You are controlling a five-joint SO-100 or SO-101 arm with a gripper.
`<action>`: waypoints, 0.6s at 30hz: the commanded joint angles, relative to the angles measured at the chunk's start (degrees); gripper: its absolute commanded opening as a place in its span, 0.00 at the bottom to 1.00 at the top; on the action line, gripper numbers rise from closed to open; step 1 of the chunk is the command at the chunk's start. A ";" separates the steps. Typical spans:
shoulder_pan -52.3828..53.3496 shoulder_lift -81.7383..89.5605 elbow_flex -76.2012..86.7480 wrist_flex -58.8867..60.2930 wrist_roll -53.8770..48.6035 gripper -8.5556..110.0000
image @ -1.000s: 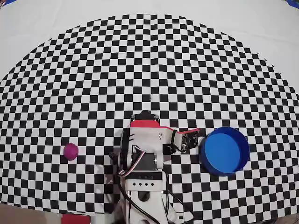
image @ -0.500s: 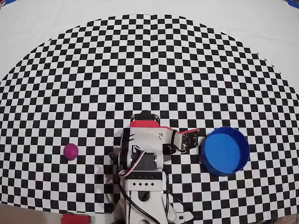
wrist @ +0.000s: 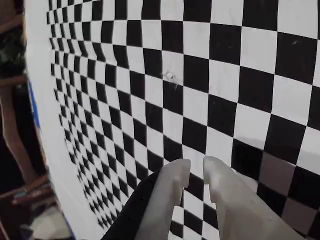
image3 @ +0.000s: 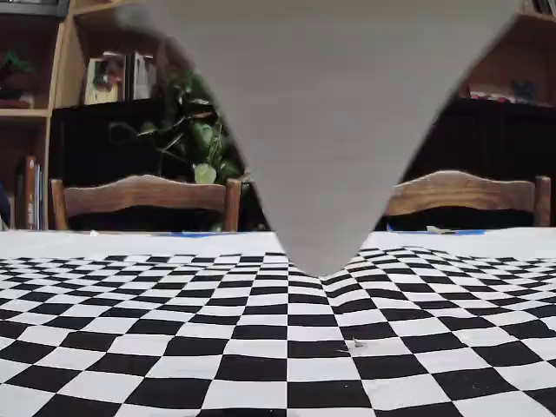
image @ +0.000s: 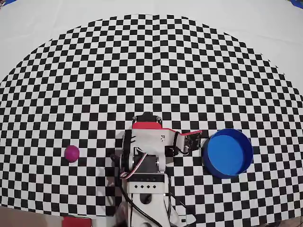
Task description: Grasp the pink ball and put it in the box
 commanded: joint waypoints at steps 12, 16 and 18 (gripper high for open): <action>-0.26 3.08 0.44 0.18 -0.26 0.07; -0.26 3.08 0.44 0.18 -0.26 0.07; -0.09 2.90 0.44 -0.26 -0.26 0.07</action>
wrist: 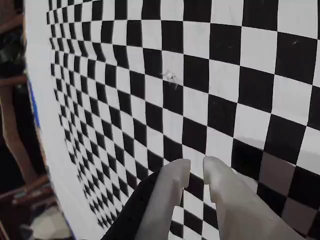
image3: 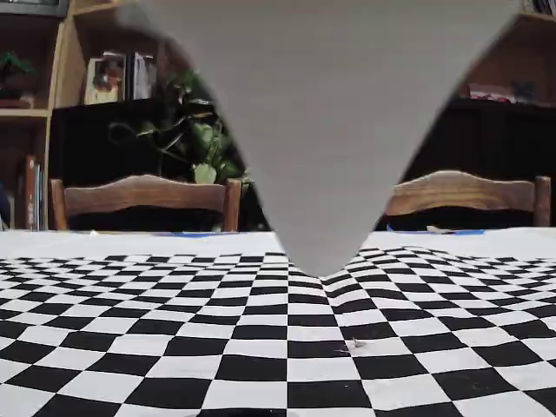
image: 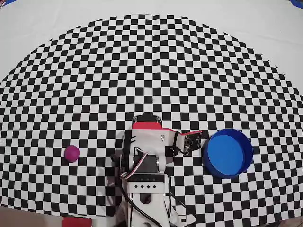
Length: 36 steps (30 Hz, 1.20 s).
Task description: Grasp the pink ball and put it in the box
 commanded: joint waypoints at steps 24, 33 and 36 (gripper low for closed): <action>0.26 0.53 0.44 -11.16 -0.35 0.07; 0.70 0.09 0.35 -19.07 -0.35 0.07; 0.79 0.09 0.35 -22.94 -0.35 0.07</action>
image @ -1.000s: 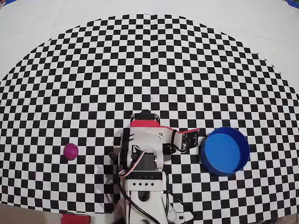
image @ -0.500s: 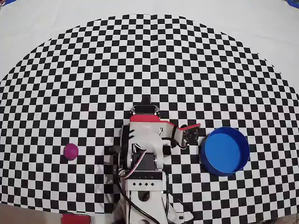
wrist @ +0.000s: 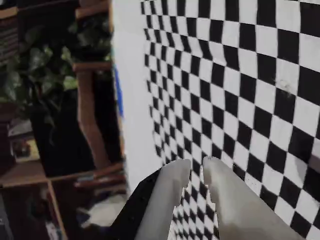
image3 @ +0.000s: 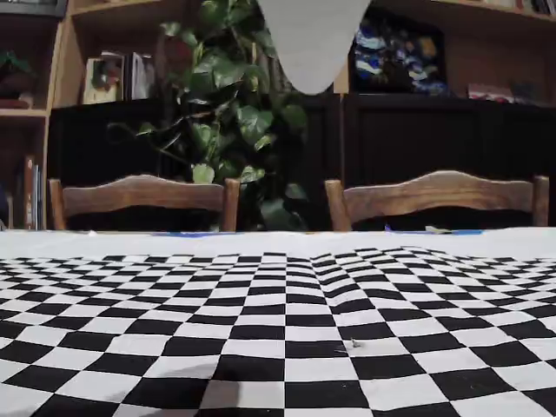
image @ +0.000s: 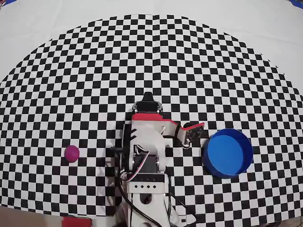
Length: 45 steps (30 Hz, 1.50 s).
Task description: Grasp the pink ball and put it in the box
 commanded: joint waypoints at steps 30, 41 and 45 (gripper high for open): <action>1.32 0.00 0.35 -16.61 -41.31 0.24; 1.23 0.53 0.35 -15.29 -76.90 0.25; 1.14 0.53 0.35 -15.56 -81.21 0.28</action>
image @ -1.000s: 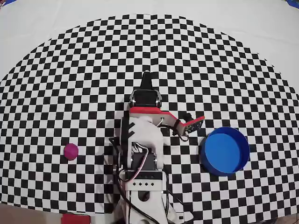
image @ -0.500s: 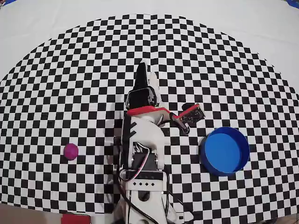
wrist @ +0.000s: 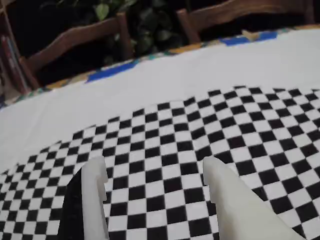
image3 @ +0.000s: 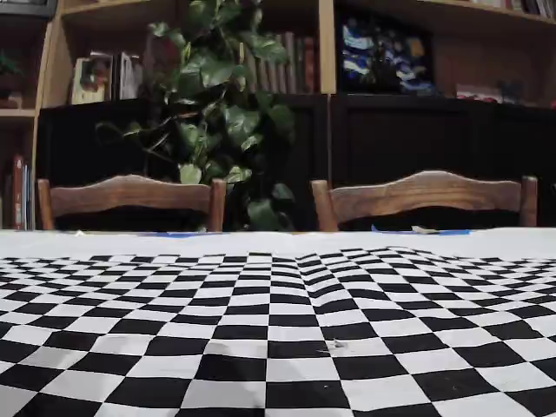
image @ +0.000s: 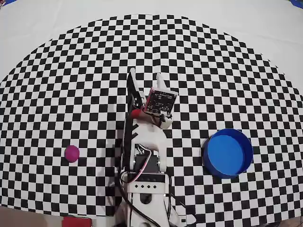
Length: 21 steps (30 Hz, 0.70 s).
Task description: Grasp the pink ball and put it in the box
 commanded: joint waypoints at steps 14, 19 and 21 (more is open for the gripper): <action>0.09 0.26 0.35 -1.93 -7.91 0.30; 0.09 0.18 0.35 -2.29 -8.61 0.33; 0.00 0.26 0.35 -2.37 -9.40 0.33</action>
